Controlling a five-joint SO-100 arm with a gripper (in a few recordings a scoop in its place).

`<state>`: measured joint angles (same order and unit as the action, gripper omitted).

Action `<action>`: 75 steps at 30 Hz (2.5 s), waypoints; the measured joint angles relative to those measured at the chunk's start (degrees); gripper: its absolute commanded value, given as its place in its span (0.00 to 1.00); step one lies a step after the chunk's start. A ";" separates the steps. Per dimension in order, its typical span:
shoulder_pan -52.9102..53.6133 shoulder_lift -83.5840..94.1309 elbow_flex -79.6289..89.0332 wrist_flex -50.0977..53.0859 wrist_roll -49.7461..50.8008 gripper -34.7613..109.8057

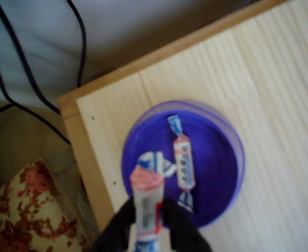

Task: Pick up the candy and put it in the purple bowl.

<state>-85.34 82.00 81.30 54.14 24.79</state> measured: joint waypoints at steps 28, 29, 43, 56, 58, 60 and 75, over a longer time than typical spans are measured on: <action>3.69 -2.29 -5.98 12.66 4.22 0.24; 4.83 -1.58 -6.59 14.77 5.01 0.24; 34.80 30.59 15.03 27.69 9.23 0.24; 69.61 42.45 35.60 26.81 -8.26 0.24; 73.39 48.78 42.19 24.26 -9.76 0.24; 77.87 55.99 48.69 23.29 -10.63 0.24; 90.26 95.19 77.17 18.63 -17.49 0.24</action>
<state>4.92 177.19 158.47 72.77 7.29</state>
